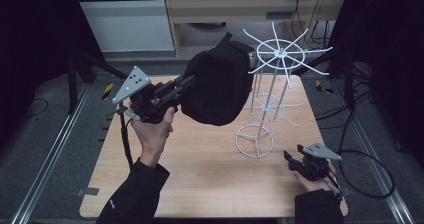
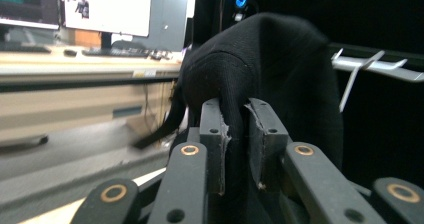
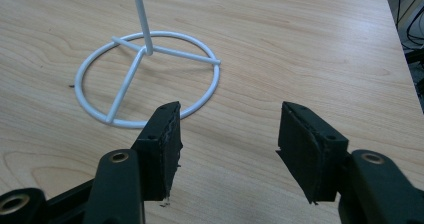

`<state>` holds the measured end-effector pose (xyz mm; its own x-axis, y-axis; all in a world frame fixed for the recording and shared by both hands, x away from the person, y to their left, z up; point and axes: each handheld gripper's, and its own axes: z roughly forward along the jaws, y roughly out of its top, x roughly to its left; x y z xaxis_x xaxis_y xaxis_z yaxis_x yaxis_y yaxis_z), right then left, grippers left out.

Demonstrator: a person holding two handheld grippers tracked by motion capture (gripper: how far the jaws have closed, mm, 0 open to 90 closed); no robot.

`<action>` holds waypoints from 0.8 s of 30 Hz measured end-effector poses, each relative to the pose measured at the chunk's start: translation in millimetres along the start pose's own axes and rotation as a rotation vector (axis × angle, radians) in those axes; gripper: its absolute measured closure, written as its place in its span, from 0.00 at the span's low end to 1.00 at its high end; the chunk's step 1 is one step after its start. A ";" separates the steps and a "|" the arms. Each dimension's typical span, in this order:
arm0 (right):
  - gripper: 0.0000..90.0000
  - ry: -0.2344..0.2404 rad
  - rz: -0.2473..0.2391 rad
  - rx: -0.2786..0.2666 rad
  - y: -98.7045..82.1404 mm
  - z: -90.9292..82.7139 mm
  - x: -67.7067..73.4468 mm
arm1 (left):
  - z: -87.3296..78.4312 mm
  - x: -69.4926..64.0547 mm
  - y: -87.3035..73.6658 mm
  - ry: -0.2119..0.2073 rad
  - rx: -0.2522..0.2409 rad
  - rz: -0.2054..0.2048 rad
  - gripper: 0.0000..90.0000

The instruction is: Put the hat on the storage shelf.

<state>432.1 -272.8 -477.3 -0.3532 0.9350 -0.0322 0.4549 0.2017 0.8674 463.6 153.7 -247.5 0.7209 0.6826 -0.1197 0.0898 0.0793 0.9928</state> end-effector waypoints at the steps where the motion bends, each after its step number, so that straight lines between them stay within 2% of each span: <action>1: 0.47 0.000 0.000 0.000 0.0 0.0 0.1 | 2.7 0.9 -4.2 0.005 0.016 0.003 0.87; 2: 0.47 0.001 0.000 0.000 0.0 0.1 0.0 | 7.0 1.3 -9.5 0.015 0.044 0.016 0.87; 8: 0.47 0.005 0.007 0.004 0.0 0.0 0.9 | 18.8 -1.1 -24.2 0.033 0.096 0.038 0.87; 14: 0.47 0.004 0.000 0.003 -0.2 0.2 0.4 | 24.3 -2.6 -34.3 0.046 0.122 0.062 0.80; 16: 0.47 0.002 -0.005 0.003 -0.4 0.5 0.3 | 23.5 -3.0 -36.4 0.059 0.130 0.072 0.75; 20: 0.46 0.001 -0.006 0.003 -0.5 0.5 0.3 | 17.6 -3.2 -41.3 0.085 0.142 0.105 0.57; 24: 0.46 0.004 0.003 0.007 -0.6 0.4 0.9 | 4.2 -0.3 -48.9 0.091 0.147 0.107 0.46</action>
<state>431.9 -272.0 -478.0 -0.3552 0.9344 -0.0271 0.4619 0.2006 0.8639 461.9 146.5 -296.0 0.6671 0.7449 -0.0058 0.1203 -0.1001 0.9877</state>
